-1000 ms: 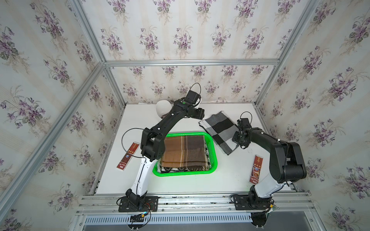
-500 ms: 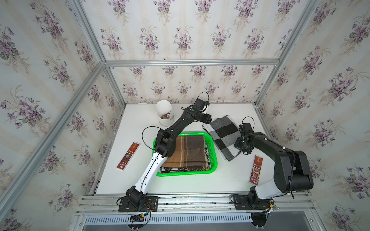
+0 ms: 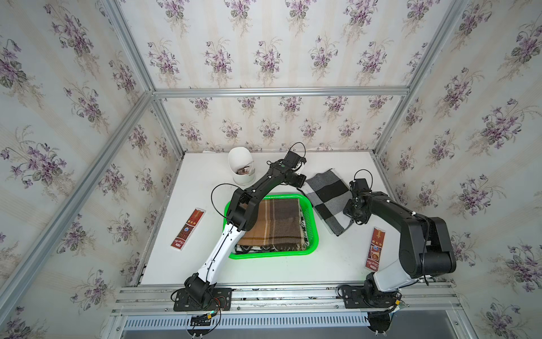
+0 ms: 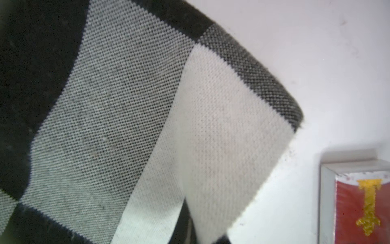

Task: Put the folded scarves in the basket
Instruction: Pick up the scarf at the center of the board.

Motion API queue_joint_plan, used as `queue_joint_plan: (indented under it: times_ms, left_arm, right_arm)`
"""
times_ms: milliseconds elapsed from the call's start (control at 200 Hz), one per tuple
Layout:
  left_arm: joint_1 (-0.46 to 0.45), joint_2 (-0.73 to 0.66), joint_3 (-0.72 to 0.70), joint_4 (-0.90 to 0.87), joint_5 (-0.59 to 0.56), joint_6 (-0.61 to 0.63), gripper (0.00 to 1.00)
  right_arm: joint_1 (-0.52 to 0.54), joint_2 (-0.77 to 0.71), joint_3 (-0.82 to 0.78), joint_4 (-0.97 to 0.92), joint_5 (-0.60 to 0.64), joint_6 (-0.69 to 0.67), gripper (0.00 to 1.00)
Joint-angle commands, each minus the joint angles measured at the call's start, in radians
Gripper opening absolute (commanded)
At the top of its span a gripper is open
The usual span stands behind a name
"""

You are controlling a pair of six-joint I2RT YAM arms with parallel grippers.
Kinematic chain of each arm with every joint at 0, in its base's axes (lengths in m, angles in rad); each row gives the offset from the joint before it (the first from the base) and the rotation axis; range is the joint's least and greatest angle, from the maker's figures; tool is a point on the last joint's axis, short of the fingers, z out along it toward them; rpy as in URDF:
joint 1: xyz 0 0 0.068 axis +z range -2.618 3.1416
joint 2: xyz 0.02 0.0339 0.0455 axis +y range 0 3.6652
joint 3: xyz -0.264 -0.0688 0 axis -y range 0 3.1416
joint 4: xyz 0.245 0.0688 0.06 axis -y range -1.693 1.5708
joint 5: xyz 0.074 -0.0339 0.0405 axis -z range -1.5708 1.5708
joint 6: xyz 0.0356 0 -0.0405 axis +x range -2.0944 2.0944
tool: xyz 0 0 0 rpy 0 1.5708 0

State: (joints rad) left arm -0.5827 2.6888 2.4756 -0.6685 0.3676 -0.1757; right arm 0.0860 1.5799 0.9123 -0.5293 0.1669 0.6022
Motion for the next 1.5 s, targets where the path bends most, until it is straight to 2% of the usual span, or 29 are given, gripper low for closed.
queue_joint_plan:
  times_ms: [0,120,305,430,465,509,524,594,614,674,834,909,1029,1169,1418,1493]
  left_arm:
    - [0.009,-0.062,-0.058,-0.057,-0.036,-0.026,0.0]
    - [0.012,-0.162,-0.2,-0.058,-0.078,-0.047,0.0]
    - [0.017,-0.29,-0.37,-0.049,-0.156,-0.074,0.0]
    - [0.019,-0.328,-0.391,-0.077,-0.173,-0.095,0.0]
    - [0.02,-0.336,-0.391,-0.083,-0.168,-0.101,0.14]
    - [0.021,-0.352,-0.393,-0.082,-0.18,-0.112,0.4]
    - [0.021,-0.36,-0.396,-0.08,-0.185,-0.114,0.45]
    - [0.021,-0.385,-0.395,-0.054,-0.203,-0.111,0.54]
    - [0.023,-0.386,-0.384,-0.05,-0.208,-0.112,0.6]
    - [0.027,-0.362,-0.326,-0.053,-0.193,-0.107,0.64]
    - [0.041,-0.171,-0.034,-0.109,-0.056,-0.076,0.68]
    - [0.042,-0.098,0.029,-0.066,0.015,-0.077,0.69]
    - [0.041,-0.03,0.038,0.009,0.049,-0.086,0.71]
    - [0.04,0.039,0.072,0.031,0.086,-0.095,0.7]
    - [0.027,0.038,0.023,0.027,0.13,-0.112,0.56]
    - [0.021,0.015,-0.026,0.061,0.14,-0.12,0.44]
  right_arm:
    - [-0.009,0.024,0.026,0.042,0.028,-0.008,0.0]
    - [-0.011,0.089,0.084,0.041,0.04,-0.061,0.02]
    - [-0.011,0.136,0.122,0.045,0.049,-0.097,0.35]
    - [-0.012,0.098,0.102,0.066,0.054,-0.08,0.45]
    - [-0.012,0.092,0.1,0.068,0.052,-0.077,0.46]
    - [-0.012,0.084,0.093,0.072,0.043,-0.073,0.48]
    - [-0.014,0.081,0.09,0.073,0.039,-0.07,0.48]
    - [-0.019,0.064,0.07,0.079,0.024,-0.057,0.5]
    - [-0.021,0.057,0.06,0.084,0.018,-0.054,0.5]
    - [-0.029,0.03,0.034,0.097,0.003,-0.042,0.53]
    - [-0.063,0.007,-0.022,0.151,-0.079,-0.033,0.61]
    - [-0.089,0.02,-0.057,0.188,-0.139,-0.021,0.62]
    - [-0.118,0.049,-0.083,0.211,-0.196,-0.011,0.62]
    - [-0.123,0.034,-0.1,0.228,-0.202,-0.017,0.62]
    - [-0.137,0.08,-0.096,0.27,-0.251,-0.01,0.58]
    - [-0.137,0.094,-0.098,0.284,-0.287,-0.005,0.58]
